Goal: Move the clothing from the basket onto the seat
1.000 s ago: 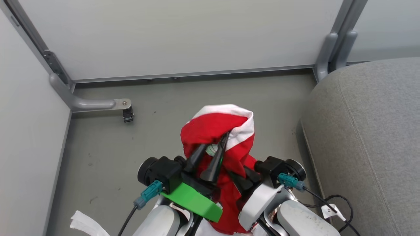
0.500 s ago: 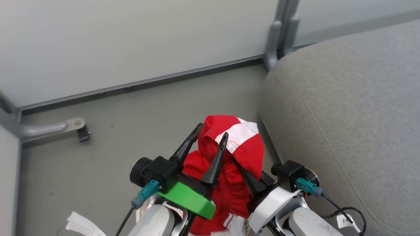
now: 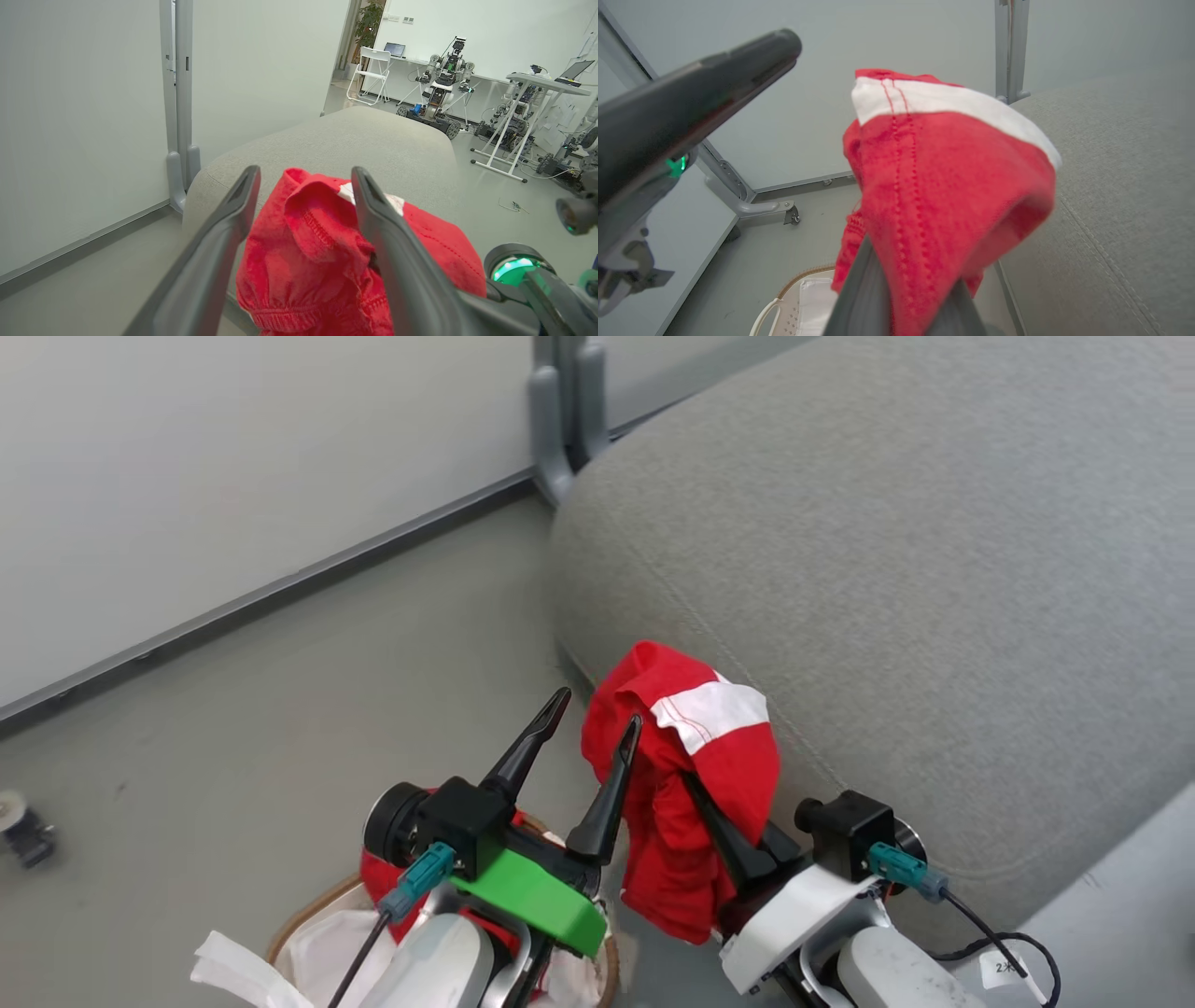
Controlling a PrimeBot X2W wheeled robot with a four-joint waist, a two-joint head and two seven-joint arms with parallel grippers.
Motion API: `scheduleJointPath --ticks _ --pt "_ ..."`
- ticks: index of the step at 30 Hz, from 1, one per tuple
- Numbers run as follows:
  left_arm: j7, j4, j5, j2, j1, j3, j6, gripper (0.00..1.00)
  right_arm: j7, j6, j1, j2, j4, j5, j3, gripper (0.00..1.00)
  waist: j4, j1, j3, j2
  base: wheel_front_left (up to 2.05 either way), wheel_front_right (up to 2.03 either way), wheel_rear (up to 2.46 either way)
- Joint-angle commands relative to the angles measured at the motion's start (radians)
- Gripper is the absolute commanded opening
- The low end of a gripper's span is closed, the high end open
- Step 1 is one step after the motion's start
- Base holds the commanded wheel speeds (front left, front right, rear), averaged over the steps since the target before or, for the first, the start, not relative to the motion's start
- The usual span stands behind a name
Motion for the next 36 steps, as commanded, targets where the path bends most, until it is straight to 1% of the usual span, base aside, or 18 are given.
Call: scheduleJointPath --ticks 1,6,13,18,25,31,36 --pt "0.000 0.005 0.009 0.006 -0.015 0.004 -0.003 1.00 -0.005 -0.001 0.009 -0.003 -0.007 0.001 -0.008 0.00 -0.088 0.0000 0.042 0.0000 0.00 0.00 0.00" --pt "0.000 0.012 0.021 0.020 -0.033 -0.005 -0.003 1.00 -0.005 -0.001 -0.029 -0.012 -0.026 -0.017 -0.043 0.00 -0.100 0.0000 0.086 0.0000 0.00 0.00 0.00" --pt "0.000 0.024 0.033 0.047 -0.076 -0.027 -0.003 1.00 -0.005 -0.001 -0.151 -0.076 -0.041 -0.050 -0.118 0.00 -0.070 0.0000 0.186 0.0000 0.00 0.00 0.00" --pt "0.000 0.017 0.043 0.065 -0.126 -0.040 -0.003 1.00 -0.005 -0.001 -0.274 -0.139 -0.044 -0.074 -0.188 0.00 -0.031 0.0000 0.279 0.0000 0.00 0.00 0.00" --pt "0.000 0.021 0.051 0.085 -0.188 -0.048 -0.003 1.00 -0.005 -0.001 -0.438 -0.207 -0.048 -0.071 -0.279 0.00 0.023 0.0000 0.391 0.0000 0.00 0.00 0.00" --pt "0.000 0.015 0.063 0.094 -0.240 -0.056 -0.003 1.00 -0.005 -0.001 -0.591 -0.294 -0.018 -0.111 -0.353 0.00 0.067 0.0000 0.481 0.0000 0.00 0.00 0.00" --pt "0.000 0.009 0.069 0.097 -0.272 -0.058 -0.003 1.00 -0.005 -0.001 -0.716 -0.367 0.012 -0.133 -0.438 0.00 0.102 0.0000 0.540 0.0000 0.00 0.00 0.00"
